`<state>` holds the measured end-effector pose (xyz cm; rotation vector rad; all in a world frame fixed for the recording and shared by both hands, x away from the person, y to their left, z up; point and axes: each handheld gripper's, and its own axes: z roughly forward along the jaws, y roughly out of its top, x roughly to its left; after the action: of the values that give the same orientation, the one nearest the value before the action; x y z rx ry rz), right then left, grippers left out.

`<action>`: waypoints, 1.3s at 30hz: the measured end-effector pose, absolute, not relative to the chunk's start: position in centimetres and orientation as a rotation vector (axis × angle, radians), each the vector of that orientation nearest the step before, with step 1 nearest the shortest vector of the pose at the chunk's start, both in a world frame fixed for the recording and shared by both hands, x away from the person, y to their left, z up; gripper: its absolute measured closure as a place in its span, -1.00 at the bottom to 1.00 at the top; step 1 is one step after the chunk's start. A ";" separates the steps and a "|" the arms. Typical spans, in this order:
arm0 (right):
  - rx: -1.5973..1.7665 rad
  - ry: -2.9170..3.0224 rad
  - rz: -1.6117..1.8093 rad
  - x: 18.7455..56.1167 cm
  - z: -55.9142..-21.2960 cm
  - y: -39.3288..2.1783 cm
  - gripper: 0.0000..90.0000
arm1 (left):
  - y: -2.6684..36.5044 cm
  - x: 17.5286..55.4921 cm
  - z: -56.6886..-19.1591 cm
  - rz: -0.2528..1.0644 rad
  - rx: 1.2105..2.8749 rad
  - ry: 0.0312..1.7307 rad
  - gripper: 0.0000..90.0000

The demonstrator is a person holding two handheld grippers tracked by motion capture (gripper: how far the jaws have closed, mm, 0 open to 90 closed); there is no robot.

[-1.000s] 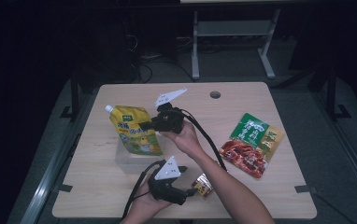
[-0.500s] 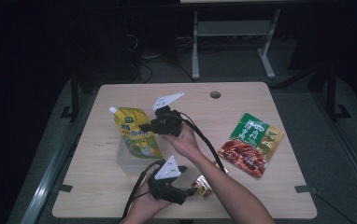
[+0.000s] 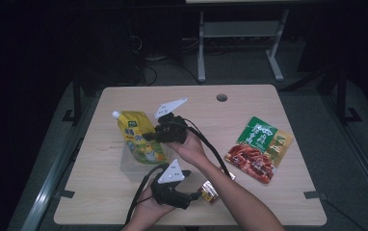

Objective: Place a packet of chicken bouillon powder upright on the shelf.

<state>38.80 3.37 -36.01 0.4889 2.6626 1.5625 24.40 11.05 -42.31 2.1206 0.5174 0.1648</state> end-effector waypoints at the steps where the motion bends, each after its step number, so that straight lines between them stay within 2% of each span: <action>1: 0.495 2.678 1.546 38.8 -36.1 3.4 0.70 | 11.1 24.4 -42.3 0.167 2.121 0.517 -0.48; 5: 0.505 2.743 1.420 38.8 -36.4 3.4 0.72 | 10.8 24.2 -42.3 0.160 2.120 0.515 -0.48; 8: 0.554 2.778 1.403 39.1 -36.7 3.3 0.95 | 10.7 24.2 -42.4 0.159 2.124 0.511 -0.48; 10: 0.583 2.782 1.432 39.1 -36.9 3.3 0.98 | 10.7 24.2 -42.4 0.159 2.126 0.510 -0.48; 19: 0.616 2.646 1.679 38.3 -37.0 2.8 0.99 | 10.7 24.2 -42.4 0.160 2.125 0.503 -0.48; 33: 0.592 2.603 1.639 37.8 -39.9 2.3 0.98 | 10.7 24.2 -42.6 0.161 2.149 0.494 -0.48; 39: 0.610 2.680 1.608 38.3 -40.4 1.6 0.89 | 10.5 24.1 -42.7 0.160 2.163 0.487 -0.48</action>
<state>38.34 1.65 -40.42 0.6097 2.6798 1.6078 24.13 10.51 -42.65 2.1632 0.4874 0.1600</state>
